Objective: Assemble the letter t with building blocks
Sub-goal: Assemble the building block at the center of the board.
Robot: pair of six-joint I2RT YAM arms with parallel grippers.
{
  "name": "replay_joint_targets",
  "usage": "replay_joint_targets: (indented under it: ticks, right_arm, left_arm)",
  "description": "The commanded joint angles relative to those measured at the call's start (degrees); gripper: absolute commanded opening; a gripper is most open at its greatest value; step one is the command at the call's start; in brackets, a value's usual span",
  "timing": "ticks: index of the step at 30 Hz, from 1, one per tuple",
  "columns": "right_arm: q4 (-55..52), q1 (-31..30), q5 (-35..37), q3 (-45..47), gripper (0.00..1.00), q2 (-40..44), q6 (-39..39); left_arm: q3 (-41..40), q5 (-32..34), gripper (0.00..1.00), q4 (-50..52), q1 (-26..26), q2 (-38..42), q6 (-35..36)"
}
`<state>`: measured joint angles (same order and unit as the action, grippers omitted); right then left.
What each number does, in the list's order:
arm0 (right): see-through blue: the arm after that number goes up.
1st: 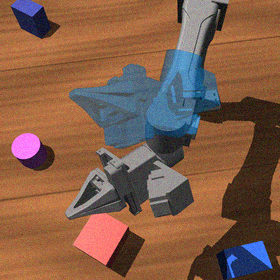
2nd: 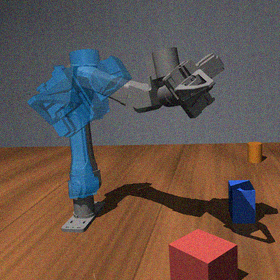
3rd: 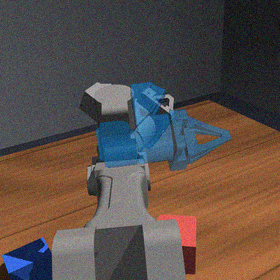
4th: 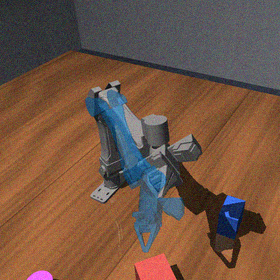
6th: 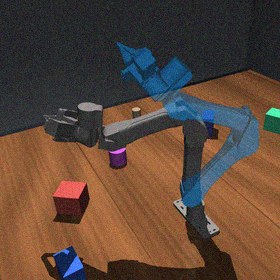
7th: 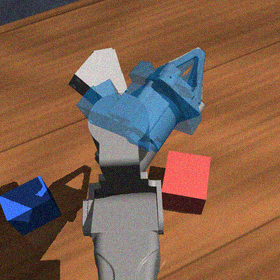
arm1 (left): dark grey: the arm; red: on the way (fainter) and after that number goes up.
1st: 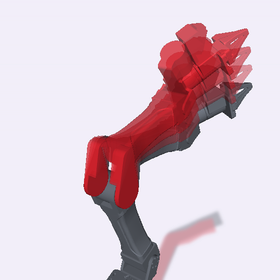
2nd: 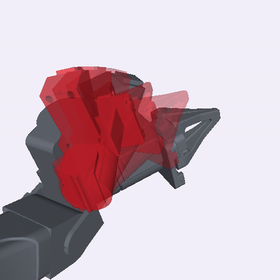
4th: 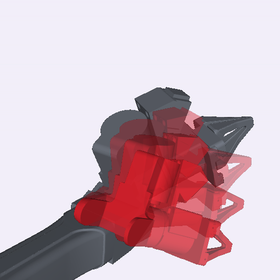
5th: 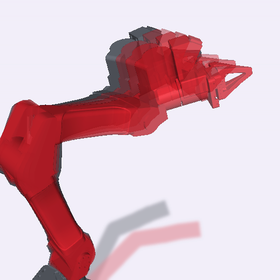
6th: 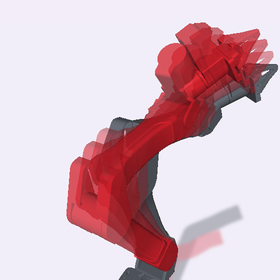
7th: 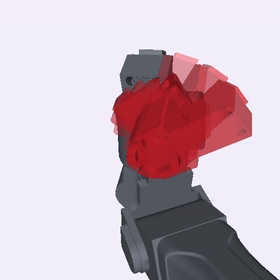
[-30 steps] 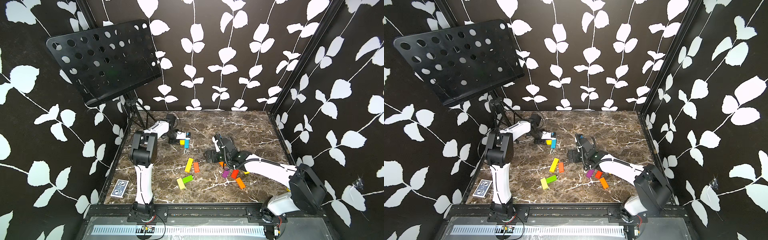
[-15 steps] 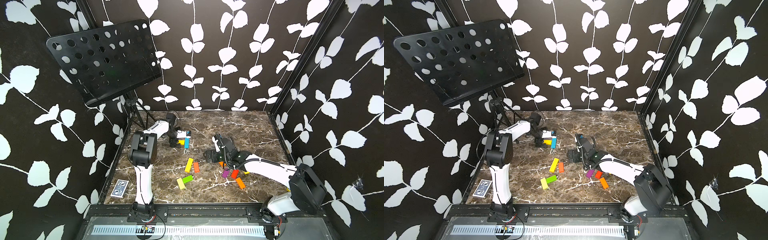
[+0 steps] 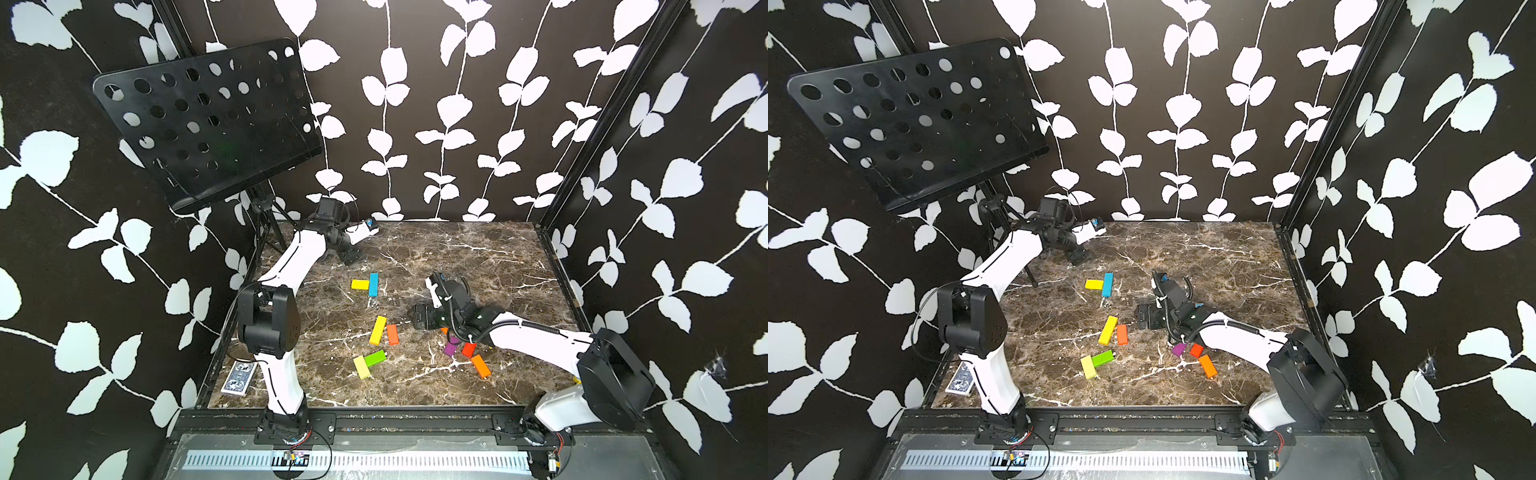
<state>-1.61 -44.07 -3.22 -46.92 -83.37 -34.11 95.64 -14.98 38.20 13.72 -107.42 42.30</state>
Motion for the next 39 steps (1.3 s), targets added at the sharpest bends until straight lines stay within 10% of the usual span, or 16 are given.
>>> replay_joint_targets:
  ticks: [1, 4, 14, 39]
  right_arm:
    - [0.4, 0.4, -0.3, -0.7, 0.96, 2.1, -0.2]
    - [-0.4, 0.4, -0.3, -0.9, 0.96, 2.4, -0.3]
    - [-1.4, 0.3, -2.3, -3.8, 0.94, 0.1, -1.1]
    - [-1.0, 0.3, -0.7, -0.8, 0.95, 2.3, -2.2]
  left_arm:
    - [-3.8, 5.2, 0.2, 0.8, 0.0, 3.3, -15.5]
    - [-7.4, 6.6, 0.03, 2.1, 0.4, 5.3, -25.5]
    - [-18.8, 9.3, 0.0, -2.4, 2.0, 5.3, -48.0]
    - [-12.2, 16.4, 0.0, -3.2, 1.0, -6.7, -49.9]
